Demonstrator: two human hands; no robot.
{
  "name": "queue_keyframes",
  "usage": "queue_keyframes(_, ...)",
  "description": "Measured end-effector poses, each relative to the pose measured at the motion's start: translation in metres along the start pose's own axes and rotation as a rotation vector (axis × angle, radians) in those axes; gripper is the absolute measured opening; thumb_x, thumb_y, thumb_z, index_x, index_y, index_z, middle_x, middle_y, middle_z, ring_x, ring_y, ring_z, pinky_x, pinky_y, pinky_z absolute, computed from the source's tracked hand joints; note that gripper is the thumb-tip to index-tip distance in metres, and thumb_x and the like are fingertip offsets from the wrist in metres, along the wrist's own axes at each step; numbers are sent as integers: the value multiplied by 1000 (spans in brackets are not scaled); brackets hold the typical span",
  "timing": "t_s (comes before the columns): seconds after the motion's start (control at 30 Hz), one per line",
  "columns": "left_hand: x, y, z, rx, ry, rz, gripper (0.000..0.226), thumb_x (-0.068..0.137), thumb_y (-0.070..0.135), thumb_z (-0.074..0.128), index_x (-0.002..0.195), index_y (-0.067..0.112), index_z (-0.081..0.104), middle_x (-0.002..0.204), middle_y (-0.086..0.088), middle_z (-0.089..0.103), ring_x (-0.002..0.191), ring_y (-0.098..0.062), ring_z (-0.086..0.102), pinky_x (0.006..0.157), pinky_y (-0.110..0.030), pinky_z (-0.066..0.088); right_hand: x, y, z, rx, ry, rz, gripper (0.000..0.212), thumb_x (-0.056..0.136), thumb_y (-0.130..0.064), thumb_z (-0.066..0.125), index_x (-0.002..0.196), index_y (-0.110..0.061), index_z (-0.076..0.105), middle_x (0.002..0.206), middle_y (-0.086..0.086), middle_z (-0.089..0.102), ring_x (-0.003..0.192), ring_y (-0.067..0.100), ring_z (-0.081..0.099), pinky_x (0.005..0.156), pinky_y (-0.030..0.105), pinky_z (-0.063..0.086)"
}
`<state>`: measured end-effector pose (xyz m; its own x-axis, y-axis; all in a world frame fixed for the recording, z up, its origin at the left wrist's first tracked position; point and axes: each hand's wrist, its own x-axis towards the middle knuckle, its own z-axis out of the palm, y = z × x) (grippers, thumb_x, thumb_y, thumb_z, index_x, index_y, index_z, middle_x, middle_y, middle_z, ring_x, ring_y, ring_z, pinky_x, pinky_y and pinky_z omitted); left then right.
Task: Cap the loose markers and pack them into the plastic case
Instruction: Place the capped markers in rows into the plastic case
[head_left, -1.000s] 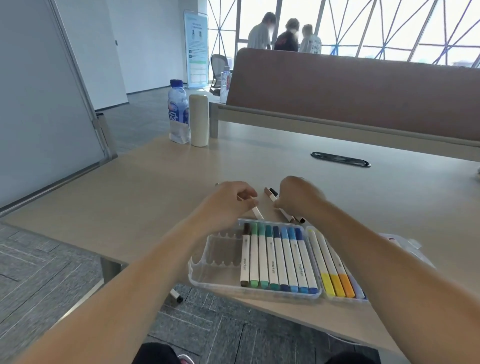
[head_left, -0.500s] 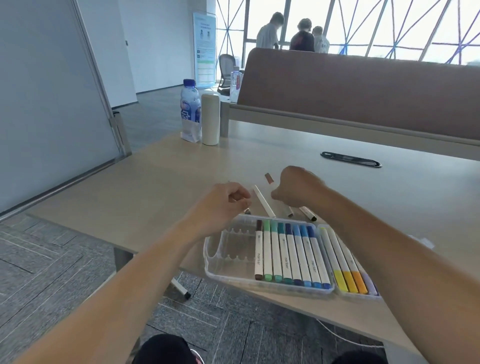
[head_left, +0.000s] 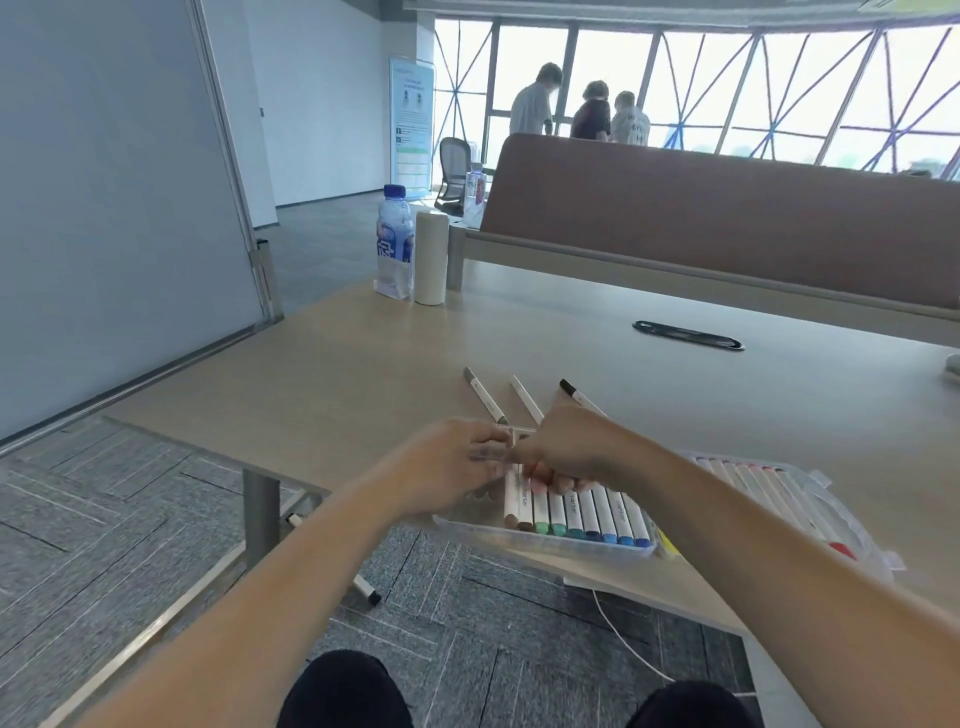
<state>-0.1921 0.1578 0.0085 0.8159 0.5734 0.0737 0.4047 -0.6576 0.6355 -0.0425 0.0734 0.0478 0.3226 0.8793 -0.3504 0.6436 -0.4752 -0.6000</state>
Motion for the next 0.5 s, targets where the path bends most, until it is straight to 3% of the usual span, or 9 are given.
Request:
queue_keyframes(0.07,-1,-4,3,78,-69,25,42,94,35,62,136,29,57,133,15,57,109,-4,59,100,-23,44,0,3,-2,-89,55,-27,33,92,-32,65,75,-4,68,57,3,65,46,15,49,48,22,37)
queue_keyframes(0.13,2,-11,5,123,-121,34,55,91,48,62,142,31,50,150,17,39,127,-5,48,113,-34,36,1,6,-3,-147,81,-52,31,90,-33,69,77,-5,70,59,1,66,49,13,54,53,22,43)
queue_keyframes(0.27,4,-13,7,155,-147,39,65,87,57,63,145,32,47,157,21,26,135,-6,40,116,-34,31,6,10,-3,-184,62,-77,33,84,-36,75,74,-5,71,68,8,68,51,14,55,57,23,45)
queue_keyframes(0.37,4,-10,6,217,-135,96,59,88,55,63,141,31,52,156,19,31,140,-4,32,118,-36,27,11,12,-2,-221,60,-95,33,83,-34,77,62,-12,64,64,5,68,50,13,55,59,24,46)
queue_keyframes(0.5,5,-5,3,243,-128,108,53,87,52,66,134,29,60,154,18,36,142,-5,30,117,-36,28,12,12,-1,-261,57,-116,31,84,-32,76,63,-12,65,58,-2,64,49,11,56,59,23,48)
